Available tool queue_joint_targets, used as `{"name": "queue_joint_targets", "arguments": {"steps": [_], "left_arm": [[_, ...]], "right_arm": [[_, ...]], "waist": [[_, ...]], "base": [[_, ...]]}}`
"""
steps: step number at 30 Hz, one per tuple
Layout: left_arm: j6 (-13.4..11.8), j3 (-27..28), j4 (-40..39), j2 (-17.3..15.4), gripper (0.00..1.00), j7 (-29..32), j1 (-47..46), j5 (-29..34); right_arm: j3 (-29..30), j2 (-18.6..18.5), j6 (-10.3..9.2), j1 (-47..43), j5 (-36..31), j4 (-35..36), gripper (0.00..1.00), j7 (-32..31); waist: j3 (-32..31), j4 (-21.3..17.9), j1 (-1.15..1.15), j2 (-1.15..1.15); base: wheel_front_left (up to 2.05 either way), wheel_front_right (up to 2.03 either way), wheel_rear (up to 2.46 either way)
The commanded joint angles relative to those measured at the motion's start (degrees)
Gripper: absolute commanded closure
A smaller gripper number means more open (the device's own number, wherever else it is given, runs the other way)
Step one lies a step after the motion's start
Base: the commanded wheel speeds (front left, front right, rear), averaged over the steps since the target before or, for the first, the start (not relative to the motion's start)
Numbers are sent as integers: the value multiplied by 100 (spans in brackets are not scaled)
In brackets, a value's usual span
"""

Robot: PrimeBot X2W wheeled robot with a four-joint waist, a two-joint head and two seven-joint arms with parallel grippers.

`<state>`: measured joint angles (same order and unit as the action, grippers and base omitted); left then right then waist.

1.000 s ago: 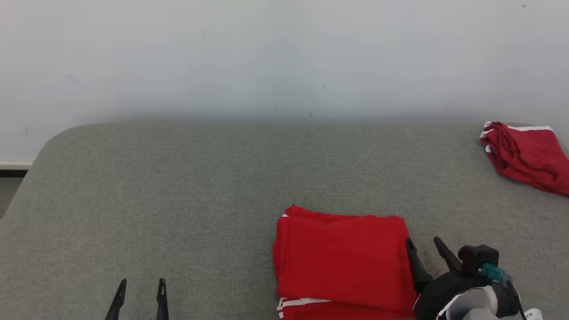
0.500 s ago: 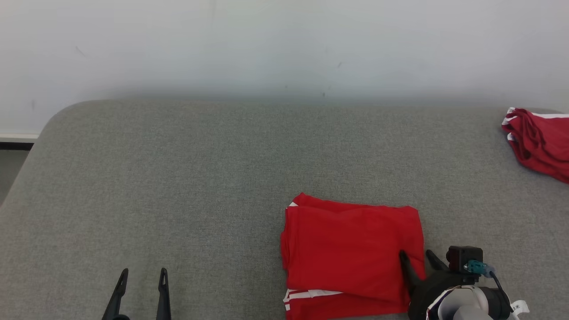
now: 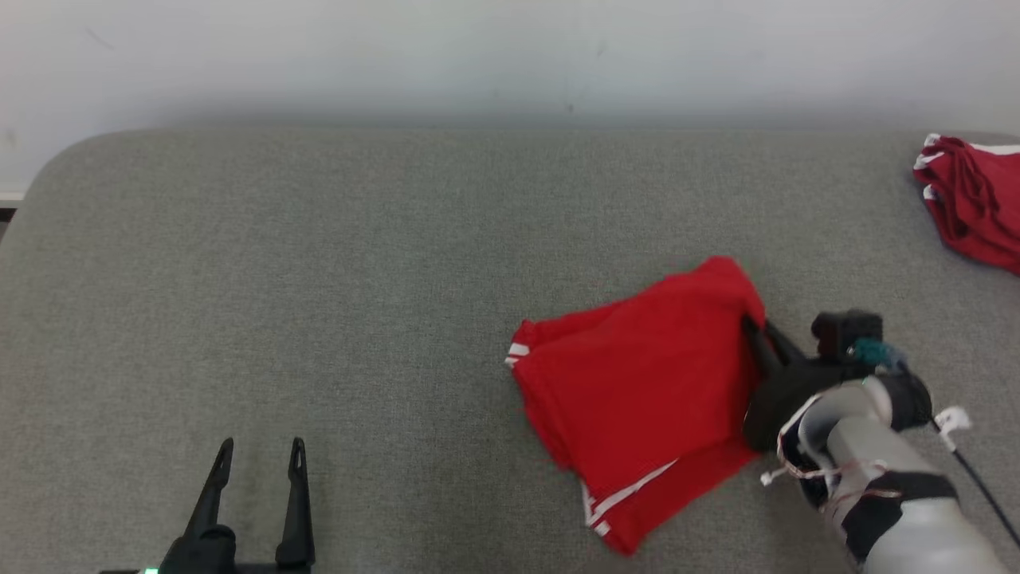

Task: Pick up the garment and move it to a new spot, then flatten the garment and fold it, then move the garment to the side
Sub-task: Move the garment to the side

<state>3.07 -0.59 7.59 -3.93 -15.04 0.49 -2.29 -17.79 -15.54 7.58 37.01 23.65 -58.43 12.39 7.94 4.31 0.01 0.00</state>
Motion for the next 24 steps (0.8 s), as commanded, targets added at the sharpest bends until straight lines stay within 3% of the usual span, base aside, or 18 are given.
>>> {"name": "queue_joint_targets", "arguments": {"steps": [1, 16, 24], "left_arm": [[33, -22, -34, 20, 0, -17, -154, -30], [59, -224, -590, -45, 0, -18, -1208, 164], [10, -293, -914, -174, 0, -18, -1414, 290]], "right_arm": [[-60, -151, -21, 250, 58, 69, 100, 5], [-519, -1674, -20, 2534, 419, 789, 100, -214], [-586, -2220, -20, 3206, 520, 1104, 100, -319]], "waist": [[351, -148, -1, 0], [2257, -994, -1, 0], [2708, -1412, -1, 0]], "base": [[0, 0, 0], [0, 0, 0], [0, 0, 0]]}}
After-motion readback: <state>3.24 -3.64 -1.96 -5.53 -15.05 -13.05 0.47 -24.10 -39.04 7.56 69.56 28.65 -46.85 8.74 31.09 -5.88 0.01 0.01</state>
